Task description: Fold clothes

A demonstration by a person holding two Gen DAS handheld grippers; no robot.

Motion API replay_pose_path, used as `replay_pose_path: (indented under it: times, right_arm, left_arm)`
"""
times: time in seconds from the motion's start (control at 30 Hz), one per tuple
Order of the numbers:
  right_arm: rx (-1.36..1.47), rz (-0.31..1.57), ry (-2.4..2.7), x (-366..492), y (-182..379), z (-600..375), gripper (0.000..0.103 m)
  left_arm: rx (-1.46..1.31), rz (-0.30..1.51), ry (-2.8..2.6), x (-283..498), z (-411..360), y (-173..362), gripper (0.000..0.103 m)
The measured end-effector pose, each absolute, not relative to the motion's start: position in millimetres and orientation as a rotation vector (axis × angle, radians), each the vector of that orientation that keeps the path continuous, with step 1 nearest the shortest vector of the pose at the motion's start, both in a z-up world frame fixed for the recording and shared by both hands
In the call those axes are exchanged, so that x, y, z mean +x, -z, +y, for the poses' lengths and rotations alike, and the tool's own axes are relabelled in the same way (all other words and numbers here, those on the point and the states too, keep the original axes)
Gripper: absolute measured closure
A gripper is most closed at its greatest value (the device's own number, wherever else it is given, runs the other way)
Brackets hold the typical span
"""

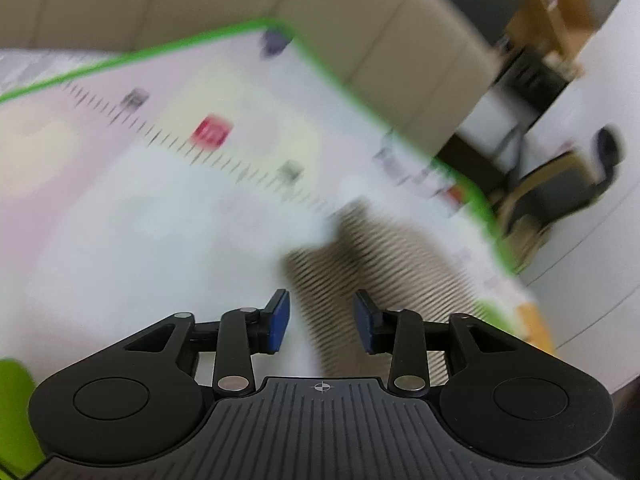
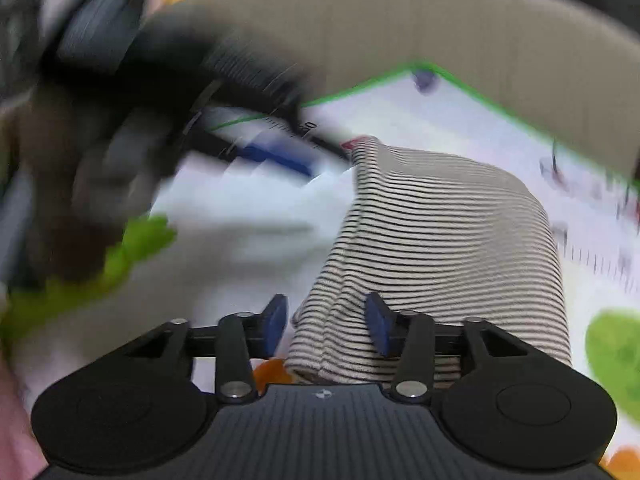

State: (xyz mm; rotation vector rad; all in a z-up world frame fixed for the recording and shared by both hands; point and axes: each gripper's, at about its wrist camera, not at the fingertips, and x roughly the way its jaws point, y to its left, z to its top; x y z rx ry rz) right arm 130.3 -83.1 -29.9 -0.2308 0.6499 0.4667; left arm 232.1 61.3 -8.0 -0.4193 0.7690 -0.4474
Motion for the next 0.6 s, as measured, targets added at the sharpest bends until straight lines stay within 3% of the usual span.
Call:
replay_pose_path:
  times: [0.2, 0.33, 0.4, 0.5, 0.6]
  right_arm:
    - [-0.426, 0.639, -0.541, 117.5, 35.1, -46.6, 0.038]
    - [-0.239, 0.685, -0.571, 127.3, 11.7, -78.7, 0.034]
    - [-0.115, 0.696, -0.558, 133.4, -5.5, -102.1, 0.016]
    - [0.028, 0.65, -0.473, 142.8, -32.2, -139.7, 0.0]
    - [0.145, 0.603, -0.35, 158.7, -48.2, -175.2, 0.0]
  left_arm:
    - [-0.26, 0.79, 0.431, 241.1, 18.4, 9.8, 0.061]
    - [-0.231, 0.834, 0.423, 245.7, 22.7, 31.7, 0.05]
    - [-0.235, 0.833, 0.434, 247.2, 23.0, 29.2, 0.05]
    - [-0.202, 0.827, 0.436, 246.3, 18.8, 29.6, 0.05]
    - [-0.208, 0.836, 0.438, 245.5, 19.7, 29.3, 0.049]
